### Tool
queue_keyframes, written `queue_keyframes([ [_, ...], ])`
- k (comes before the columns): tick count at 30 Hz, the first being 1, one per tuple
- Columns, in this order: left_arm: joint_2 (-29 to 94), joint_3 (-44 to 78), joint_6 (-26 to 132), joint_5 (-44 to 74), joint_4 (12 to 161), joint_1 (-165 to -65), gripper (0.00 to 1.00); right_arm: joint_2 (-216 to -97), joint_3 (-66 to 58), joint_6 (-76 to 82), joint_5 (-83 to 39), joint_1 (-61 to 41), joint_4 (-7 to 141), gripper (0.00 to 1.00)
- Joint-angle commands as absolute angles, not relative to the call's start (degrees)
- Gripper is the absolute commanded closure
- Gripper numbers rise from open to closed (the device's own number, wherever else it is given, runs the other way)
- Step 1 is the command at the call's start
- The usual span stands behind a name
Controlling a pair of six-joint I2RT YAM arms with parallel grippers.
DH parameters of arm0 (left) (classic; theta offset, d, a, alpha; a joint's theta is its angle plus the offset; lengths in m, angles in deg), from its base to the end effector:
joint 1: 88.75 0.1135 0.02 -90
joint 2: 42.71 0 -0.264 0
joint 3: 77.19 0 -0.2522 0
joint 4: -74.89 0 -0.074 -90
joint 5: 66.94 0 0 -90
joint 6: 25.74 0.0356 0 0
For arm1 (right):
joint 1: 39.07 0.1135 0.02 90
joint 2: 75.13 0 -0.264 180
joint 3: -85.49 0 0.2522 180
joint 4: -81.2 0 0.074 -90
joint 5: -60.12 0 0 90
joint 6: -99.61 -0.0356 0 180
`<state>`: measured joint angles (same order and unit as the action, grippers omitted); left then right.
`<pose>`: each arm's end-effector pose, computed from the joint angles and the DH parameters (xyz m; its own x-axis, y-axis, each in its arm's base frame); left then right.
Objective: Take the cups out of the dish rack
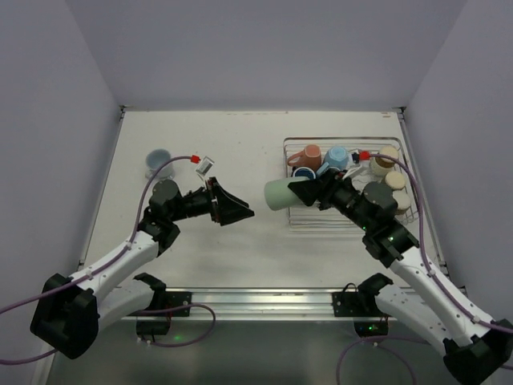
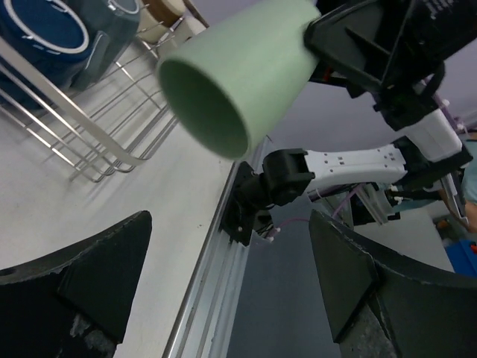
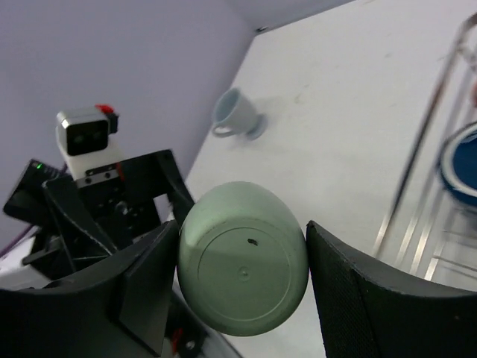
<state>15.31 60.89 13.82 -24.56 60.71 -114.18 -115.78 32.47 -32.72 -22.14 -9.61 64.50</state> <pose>0.1878 -0.1184 0.2642 -0.7564 -0.2157 -0.6174 0.5857 0.1969 -0.7863 0.1500 0.0902 0.3313 -0.4555 0.5091 -0.7303 -0.4025 0.6140 0.6790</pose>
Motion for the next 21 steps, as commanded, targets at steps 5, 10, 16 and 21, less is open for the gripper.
queue_keyframes([
  [5, 15.03, 61.81, 6.52, -21.68, 45.95, -117.05, 0.16, -125.48, 33.15, -43.92, -8.35, -2.51, 89.06, 0.77],
  [10, 15.29, 61.89, 5.81, -20.71, 43.57, -117.75, 0.26, -130.22, 34.90, -46.98, -7.65, -0.31, 95.72, 0.77],
  [16, 14.95, 63.04, 4.58, -18.08, 39.34, -117.84, 0.60, -135.85, 37.72, -50.77, -8.26, 0.48, 103.11, 0.77],
  [21, 11.87, 58.05, 14.99, -10.53, 53.36, -117.75, 0.98, -135.52, 39.39, -49.91, -10.89, 0.48, 103.84, 0.27],
])
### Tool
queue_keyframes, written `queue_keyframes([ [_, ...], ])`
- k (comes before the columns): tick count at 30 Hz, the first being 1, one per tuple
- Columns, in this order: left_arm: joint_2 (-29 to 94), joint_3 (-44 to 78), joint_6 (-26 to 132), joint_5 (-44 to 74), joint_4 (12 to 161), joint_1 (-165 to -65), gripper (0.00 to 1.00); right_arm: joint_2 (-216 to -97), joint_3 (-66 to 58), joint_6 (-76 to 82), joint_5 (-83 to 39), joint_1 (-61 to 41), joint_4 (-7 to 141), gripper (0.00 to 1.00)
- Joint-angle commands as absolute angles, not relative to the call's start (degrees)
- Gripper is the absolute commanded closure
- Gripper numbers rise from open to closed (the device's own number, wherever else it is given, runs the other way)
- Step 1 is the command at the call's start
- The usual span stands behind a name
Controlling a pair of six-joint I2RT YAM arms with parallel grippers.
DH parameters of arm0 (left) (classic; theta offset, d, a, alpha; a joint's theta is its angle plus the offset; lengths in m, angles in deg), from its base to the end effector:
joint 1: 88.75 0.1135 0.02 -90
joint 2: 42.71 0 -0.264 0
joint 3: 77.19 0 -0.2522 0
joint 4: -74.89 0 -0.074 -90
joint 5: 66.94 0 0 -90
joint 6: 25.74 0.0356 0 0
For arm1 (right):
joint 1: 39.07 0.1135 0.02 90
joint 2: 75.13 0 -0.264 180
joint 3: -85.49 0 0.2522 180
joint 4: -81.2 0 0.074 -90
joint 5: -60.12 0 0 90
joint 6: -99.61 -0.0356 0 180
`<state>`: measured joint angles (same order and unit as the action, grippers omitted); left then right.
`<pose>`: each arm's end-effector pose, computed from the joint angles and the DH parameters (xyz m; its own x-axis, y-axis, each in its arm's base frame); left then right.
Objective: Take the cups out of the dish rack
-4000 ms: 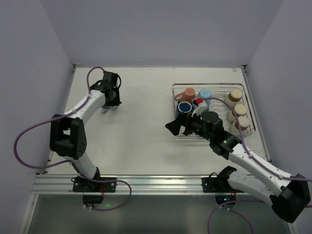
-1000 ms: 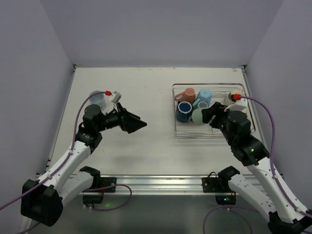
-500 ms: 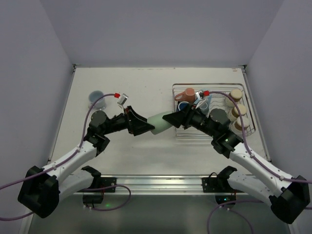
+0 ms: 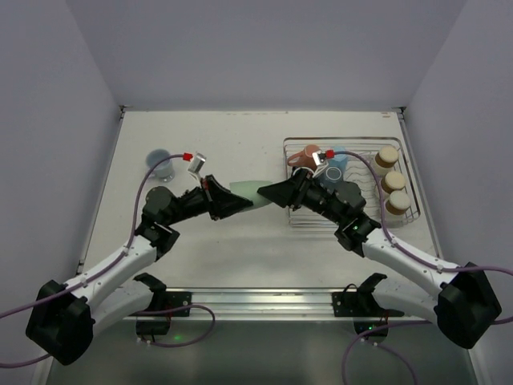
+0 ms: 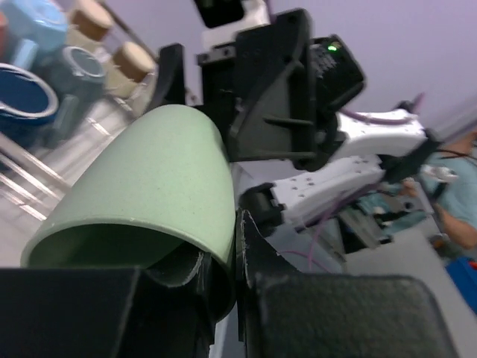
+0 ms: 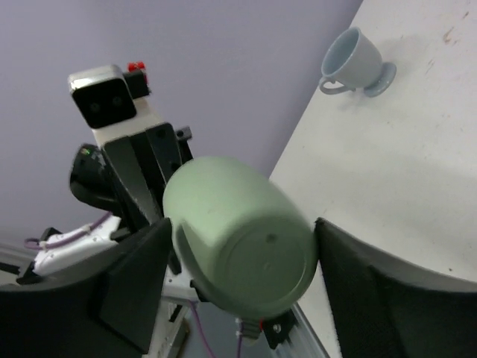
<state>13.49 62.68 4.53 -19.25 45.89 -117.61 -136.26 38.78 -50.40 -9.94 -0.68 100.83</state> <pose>0.1752 -0.1239 0.2855 -0.7057 -0.3403 -0.6214 0.6388 0.0736 -0.7658 0.1836 0.1609 0.2916 -0.7006 0.4837 -0.5246 -0.4865 0.2140 0.8471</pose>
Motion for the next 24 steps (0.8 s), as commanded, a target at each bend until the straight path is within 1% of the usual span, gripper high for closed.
queue_keyframes([
  [1, 11.78, 55.85, 18.26, -8.69, 64.89, -117.75, 0.99, -134.82, 39.22, -48.94, -12.64, 0.48, 100.26, 0.16],
  [3, 13.00, 46.99, 28.42, -0.35, 77.33, -117.75, 0.99, -132.18, 37.91, -44.39, -14.67, 0.48, 95.07, 0.02],
  [4, 15.71, 43.73, 31.36, 2.29, 89.06, -117.58, 0.99, -131.13, 37.46, -42.79, -16.07, 0.48, 89.30, 0.01],
  [5, 17.74, 37.09, 34.52, 7.28, 94.92, -117.49, 1.00, -129.03, 37.02, -41.30, -19.57, 0.40, 86.45, 0.01],
  [7, 23.17, 31.16, 40.69, 12.58, 107.30, -117.31, 1.00, -127.17, 36.84, -36.99, -22.84, 0.48, 78.74, 0.01],
  [8, 24.68, 27.31, 42.36, 15.82, 109.28, -117.23, 1.00, -126.29, 36.84, -35.58, -26.07, 0.48, 76.60, 0.01],
  [12, 33.38, 18.67, 48.77, 23.57, 118.43, -115.74, 1.00, -122.34, 37.98, -30.57, -30.92, 0.48, 69.30, 0.01],
  [16, 44.90, 10.24, 51.33, 29.19, 125.99, -112.66, 1.00, -121.01, 37.98, -28.54, -31.64, 0.48, 64.81, 0.01],
  [18, 49.54, 8.55, 52.83, 29.39, 127.75, -110.73, 1.00, -120.40, 38.25, -27.93, -30.86, 0.48, 64.02, 0.01],
  [24, 57.56, 3.28, 54.76, 27.89, 130.83, -105.98, 1.00, -118.55, 41.06, -28.09, -28.31, 0.48, 65.59, 0.01],
])
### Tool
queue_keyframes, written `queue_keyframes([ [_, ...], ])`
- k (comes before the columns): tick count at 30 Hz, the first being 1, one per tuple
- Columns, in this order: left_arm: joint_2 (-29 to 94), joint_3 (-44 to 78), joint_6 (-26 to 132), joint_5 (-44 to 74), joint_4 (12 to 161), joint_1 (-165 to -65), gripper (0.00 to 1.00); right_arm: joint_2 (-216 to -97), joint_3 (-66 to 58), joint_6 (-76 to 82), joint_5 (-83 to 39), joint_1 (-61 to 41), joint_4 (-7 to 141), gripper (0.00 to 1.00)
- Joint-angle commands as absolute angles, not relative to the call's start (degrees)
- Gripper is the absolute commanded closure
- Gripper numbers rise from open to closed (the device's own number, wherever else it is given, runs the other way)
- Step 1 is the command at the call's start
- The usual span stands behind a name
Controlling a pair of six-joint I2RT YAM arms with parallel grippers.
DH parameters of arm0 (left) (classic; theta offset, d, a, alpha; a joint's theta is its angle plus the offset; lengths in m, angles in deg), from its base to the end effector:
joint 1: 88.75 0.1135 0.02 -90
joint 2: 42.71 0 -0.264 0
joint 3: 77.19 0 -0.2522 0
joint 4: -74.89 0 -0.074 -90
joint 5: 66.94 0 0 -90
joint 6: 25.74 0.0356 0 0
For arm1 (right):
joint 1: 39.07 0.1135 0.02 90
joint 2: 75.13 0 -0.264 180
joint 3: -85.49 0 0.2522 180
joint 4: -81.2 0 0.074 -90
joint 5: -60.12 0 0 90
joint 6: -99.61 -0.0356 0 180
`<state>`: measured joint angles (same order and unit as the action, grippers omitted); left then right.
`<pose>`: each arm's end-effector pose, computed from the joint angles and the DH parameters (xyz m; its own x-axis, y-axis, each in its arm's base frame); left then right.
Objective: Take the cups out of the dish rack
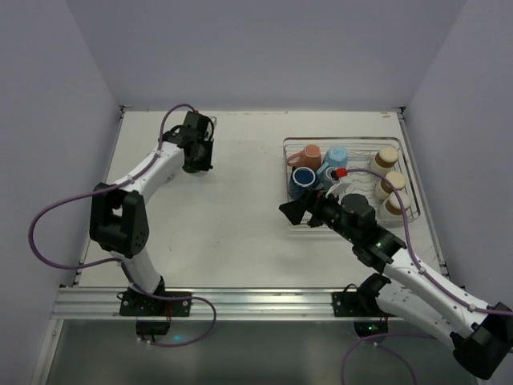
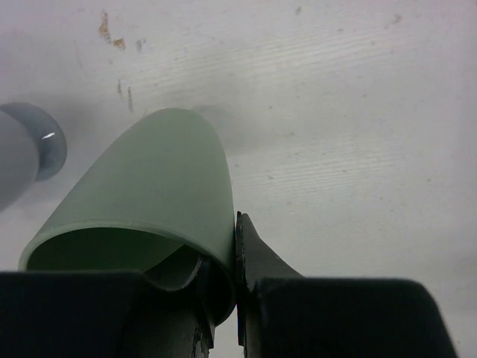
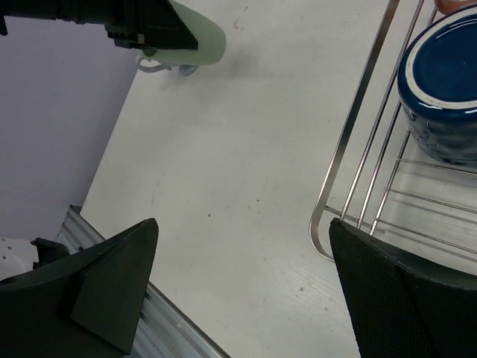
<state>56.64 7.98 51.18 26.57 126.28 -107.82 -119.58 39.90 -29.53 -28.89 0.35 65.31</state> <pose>0.3558 -0.1207 0.2634 -0.8289 0.0475 -0.5574 0.1089 0.9910 -0.0775 0.1461 0.1209 0.2755 -0.5615 0.3555 -0.7473 -0.3783 0.6929 0.6138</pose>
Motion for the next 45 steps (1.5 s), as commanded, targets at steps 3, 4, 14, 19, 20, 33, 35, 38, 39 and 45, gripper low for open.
queue_keyframes([
  [3, 62.38, 0.12, 55.55, 28.68, 133.02, -104.93, 1.00, -118.64, 42.55, -28.36, -26.90, 0.48, 67.09, 0.01],
  [4, 63.36, -1.63, 55.64, 28.77, 133.82, -104.66, 1.00, -118.90, 42.73, -28.27, -26.81, 0.48, 67.09, 0.01],
  [14, 71.89, -7.62, 56.26, 29.91, 138.31, -103.60, 0.89, -118.46, 42.73, -26.78, -27.16, 0.48, 66.48, 0.01],
  [19, 73.30, -9.21, 55.91, 32.11, 139.10, -103.43, 0.67, -118.37, 42.47, -26.60, -27.51, 0.40, 66.04, 0.01],
  [20, 73.30, -9.21, 55.73, 32.37, 139.10, -103.43, 0.64, -118.46, 42.38, -26.60, -27.51, 0.48, 65.95, 0.01],
  [33, 63.21, -8.86, 53.89, 29.66, 133.92, -103.43, 0.08, -123.12, 33.60, -22.13, -38.66, 0.48, 55.33, 0.05],
  [35, 58.83, -7.63, 52.93, 26.76, 130.86, -103.51, 0.06, -124.17, 31.57, -21.42, -42.17, 0.40, 53.74, 0.10],
  [38, 51.46, -3.07, 51.52, 21.49, 124.98, -103.69, 0.04, -124.96, 29.03, -19.76, -46.30, 0.40, 51.37, 0.14],
  [39, 49.33, 0.08, 51.08, 18.69, 123.64, -103.69, 0.04, -125.58, 28.32, -19.40, -49.89, 0.40, 49.79, 0.15],
  [45, 32.56, 14.14, 48.70, 9.44, 112.75, -107.55, 0.04, -129.18, 23.40, -16.94, -57.92, -3.90, 46.00, 0.13],
])
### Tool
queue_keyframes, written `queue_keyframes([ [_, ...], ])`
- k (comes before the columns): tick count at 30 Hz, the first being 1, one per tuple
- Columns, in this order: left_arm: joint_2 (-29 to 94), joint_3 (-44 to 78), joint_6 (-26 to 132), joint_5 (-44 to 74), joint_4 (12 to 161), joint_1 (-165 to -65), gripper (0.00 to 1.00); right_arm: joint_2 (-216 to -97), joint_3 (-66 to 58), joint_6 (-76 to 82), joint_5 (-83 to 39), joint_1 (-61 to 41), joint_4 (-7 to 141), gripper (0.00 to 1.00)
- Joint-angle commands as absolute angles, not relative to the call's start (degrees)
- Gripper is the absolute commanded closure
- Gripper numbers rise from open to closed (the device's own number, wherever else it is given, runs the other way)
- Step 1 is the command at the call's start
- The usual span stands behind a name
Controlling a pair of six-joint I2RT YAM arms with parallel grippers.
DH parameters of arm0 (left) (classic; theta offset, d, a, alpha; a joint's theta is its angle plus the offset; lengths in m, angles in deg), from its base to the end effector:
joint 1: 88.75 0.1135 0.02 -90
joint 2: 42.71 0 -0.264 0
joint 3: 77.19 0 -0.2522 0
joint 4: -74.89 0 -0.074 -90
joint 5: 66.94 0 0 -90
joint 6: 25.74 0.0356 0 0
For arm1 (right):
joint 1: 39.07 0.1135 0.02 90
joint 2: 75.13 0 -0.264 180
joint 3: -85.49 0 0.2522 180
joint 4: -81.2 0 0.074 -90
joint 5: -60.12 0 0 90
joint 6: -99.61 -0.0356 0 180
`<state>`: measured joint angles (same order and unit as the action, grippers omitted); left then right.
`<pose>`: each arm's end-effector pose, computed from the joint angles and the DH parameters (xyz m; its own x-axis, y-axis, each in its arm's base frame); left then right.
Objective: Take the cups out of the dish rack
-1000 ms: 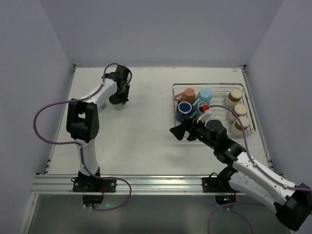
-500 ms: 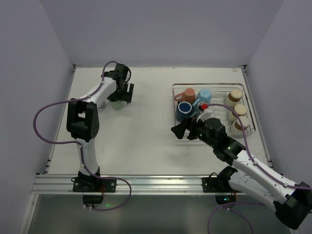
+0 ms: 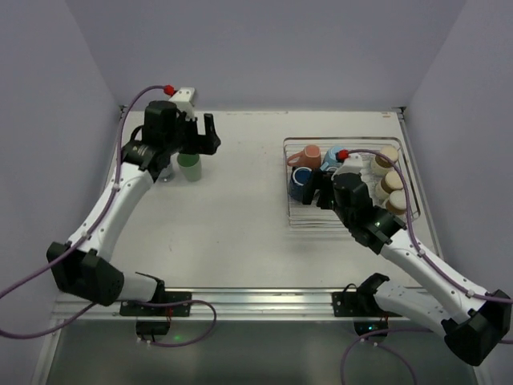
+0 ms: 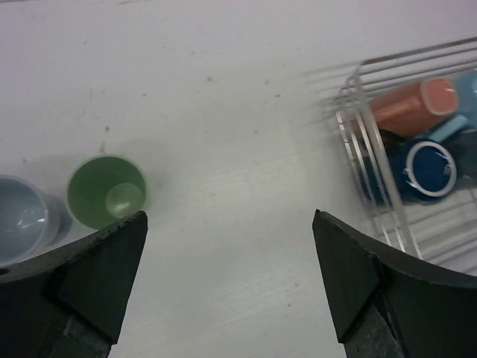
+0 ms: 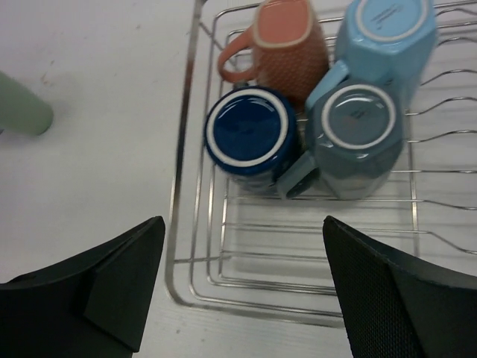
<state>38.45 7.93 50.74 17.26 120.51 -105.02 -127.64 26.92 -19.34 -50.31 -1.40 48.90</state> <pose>0.3036 -0.0924 0.3764 -0.5776 -0.0737 -0.8130 0.2325 0.9398 -0.2504 0.1710 0.1163 0.3021 -0.4635 0.2152 -0.8596 -0.1149 0.9473 0.2991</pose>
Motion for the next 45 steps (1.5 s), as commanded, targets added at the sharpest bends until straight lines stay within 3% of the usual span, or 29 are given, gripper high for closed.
queue_keyframes([
  [1, 30.70, 15.82, 48.70, 8.22, 111.86, -108.43, 0.03, -131.01, 22.35, -16.67, -58.79, -4.87, 45.91, 0.11],
  [5, 19.20, 25.31, 48.53, 7.24, 107.91, -111.69, 0.03, -136.12, 20.32, -15.88, -58.72, -10.40, 45.82, 0.03],
  [12, 7.30, 41.05, 49.58, 9.78, 103.24, -112.04, 0.03, -148.86, 13.47, -16.14, -59.76, -12.79, 45.73, 0.05],
  [27, 7.12, 41.50, 50.72, 6.10, 102.89, -112.13, 0.02, -159.94, 10.30, -19.40, -64.52, -14.19, 44.94, 0.14],
  [36, 7.65, 41.68, 50.72, 6.71, 102.63, -112.04, 0.02, -164.08, 10.83, -21.42, -62.67, -14.55, 44.94, 0.09],
  [39, 7.56, 41.77, 50.72, 6.97, 102.62, -112.04, 0.02, -164.08, 10.65, -21.50, -62.84, -14.55, 44.94, 0.19],
  [40, 7.39, 41.77, 50.72, 6.97, 102.54, -112.04, 0.02, -163.82, 10.65, -21.51, -62.84, -14.55, 44.94, 0.33],
  [43, 7.38, 41.86, 50.28, 6.80, 102.19, -112.04, 0.02, -161.36, 11.17, -21.86, -63.54, -14.55, 45.20, 0.54],
  [45, 7.47, 41.94, 49.32, 5.40, 101.75, -112.04, 0.02, -157.15, 12.92, -21.68, -63.63, -14.63, 46.61, 0.58],
])
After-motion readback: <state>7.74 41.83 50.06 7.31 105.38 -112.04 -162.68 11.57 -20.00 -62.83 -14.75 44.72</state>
